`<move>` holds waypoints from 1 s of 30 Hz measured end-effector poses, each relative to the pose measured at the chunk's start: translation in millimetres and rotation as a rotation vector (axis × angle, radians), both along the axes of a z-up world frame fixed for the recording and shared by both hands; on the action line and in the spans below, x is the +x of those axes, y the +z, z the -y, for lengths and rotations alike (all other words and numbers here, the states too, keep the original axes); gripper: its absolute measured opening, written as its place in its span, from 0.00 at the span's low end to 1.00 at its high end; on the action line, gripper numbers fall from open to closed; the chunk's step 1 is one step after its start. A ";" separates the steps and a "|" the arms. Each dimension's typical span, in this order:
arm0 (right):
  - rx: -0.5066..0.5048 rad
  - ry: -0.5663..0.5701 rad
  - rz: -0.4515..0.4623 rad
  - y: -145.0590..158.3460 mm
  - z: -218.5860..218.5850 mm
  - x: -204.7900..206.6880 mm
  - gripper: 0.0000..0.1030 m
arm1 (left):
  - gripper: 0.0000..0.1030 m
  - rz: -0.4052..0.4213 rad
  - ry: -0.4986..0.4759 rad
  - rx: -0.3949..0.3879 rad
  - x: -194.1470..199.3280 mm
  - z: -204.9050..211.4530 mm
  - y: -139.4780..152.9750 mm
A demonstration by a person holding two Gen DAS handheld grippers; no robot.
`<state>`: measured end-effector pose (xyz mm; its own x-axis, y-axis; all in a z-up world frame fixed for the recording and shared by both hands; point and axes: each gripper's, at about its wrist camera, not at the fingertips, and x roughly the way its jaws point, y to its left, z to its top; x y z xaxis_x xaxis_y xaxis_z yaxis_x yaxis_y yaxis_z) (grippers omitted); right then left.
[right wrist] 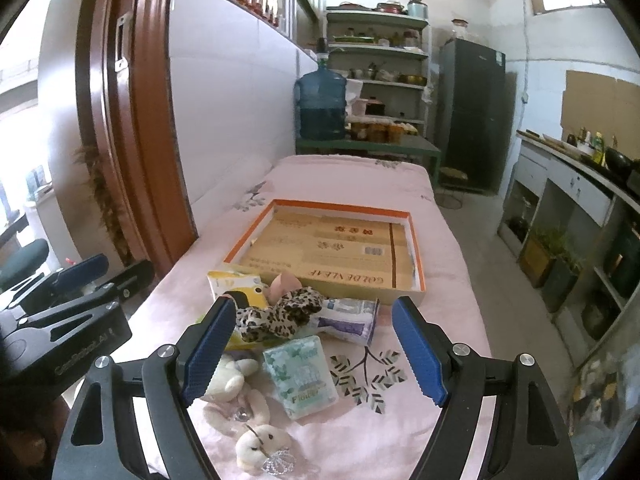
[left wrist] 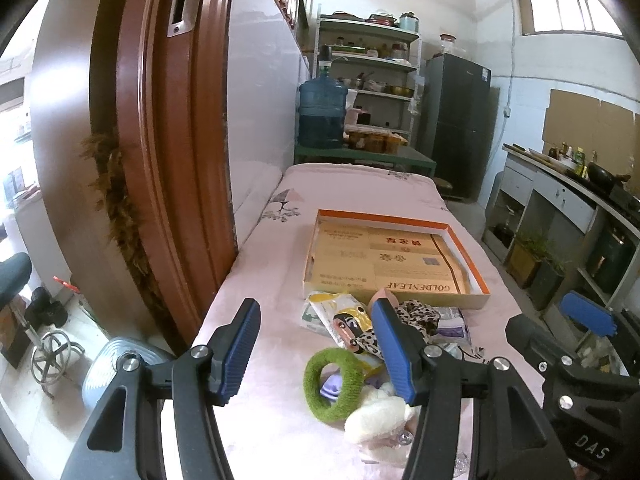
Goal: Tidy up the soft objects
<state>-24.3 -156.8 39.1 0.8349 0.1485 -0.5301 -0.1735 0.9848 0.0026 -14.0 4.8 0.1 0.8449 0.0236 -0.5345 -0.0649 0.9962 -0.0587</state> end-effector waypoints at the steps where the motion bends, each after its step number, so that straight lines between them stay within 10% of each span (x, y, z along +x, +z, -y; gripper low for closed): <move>1: 0.003 0.004 -0.001 -0.5 0.3 0.6 0.79 | 0.56 -0.001 0.002 -0.001 0.1 0.2 -0.1; 30: 0.057 -0.027 -0.016 -13.7 14.2 10.0 0.79 | 0.57 -0.018 -0.010 0.002 20.1 -4.8 -10.1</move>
<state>-14.4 -170.9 25.4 0.8304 0.1563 -0.5348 -0.1466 0.9873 0.0610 6.1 9.7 -10.0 0.8351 0.0166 -0.5498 -0.0562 0.9969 -0.0552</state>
